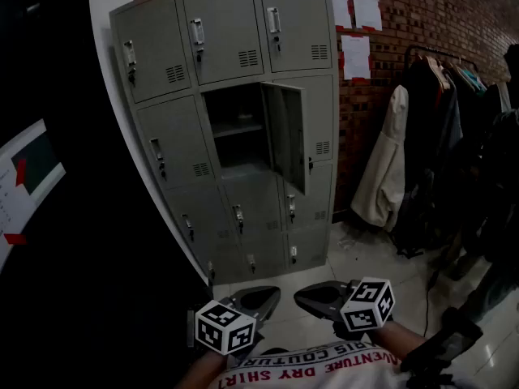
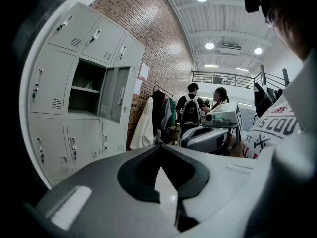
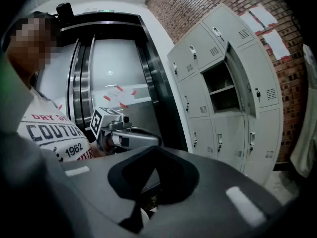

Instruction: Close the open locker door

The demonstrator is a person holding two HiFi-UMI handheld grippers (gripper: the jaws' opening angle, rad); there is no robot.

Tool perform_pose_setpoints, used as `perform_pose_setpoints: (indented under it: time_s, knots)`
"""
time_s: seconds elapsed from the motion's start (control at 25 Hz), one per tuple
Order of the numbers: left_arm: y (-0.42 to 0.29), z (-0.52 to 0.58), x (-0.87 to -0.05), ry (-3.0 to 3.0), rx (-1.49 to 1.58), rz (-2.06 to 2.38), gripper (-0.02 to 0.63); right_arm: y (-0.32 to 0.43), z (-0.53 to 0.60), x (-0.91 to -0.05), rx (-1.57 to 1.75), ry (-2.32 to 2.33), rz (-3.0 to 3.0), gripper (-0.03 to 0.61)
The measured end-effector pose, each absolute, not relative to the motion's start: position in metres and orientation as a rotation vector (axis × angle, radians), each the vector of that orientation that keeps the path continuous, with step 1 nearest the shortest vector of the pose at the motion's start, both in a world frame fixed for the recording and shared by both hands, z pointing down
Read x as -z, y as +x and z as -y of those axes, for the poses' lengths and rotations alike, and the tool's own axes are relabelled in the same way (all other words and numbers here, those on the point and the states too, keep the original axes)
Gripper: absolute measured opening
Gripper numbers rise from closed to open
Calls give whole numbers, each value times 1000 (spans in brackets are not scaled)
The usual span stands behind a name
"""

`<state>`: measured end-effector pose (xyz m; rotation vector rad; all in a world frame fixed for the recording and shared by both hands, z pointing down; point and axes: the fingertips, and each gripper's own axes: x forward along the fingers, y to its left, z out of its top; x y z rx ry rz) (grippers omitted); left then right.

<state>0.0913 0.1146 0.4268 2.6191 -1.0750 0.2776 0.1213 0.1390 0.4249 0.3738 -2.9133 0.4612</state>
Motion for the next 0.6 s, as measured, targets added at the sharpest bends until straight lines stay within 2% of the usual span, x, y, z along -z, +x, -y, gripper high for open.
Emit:
perform_pose_setpoints:
  time_s: [0.32, 0.6]
  knots:
    - [80, -90, -436, 2608, -276, 1069, 5, 113, -110, -433, -487, 388, 2906, -5]
    - [51, -18, -442, 2604, -264, 1046, 5, 90, -37, -438, -472, 442, 2886, -5]
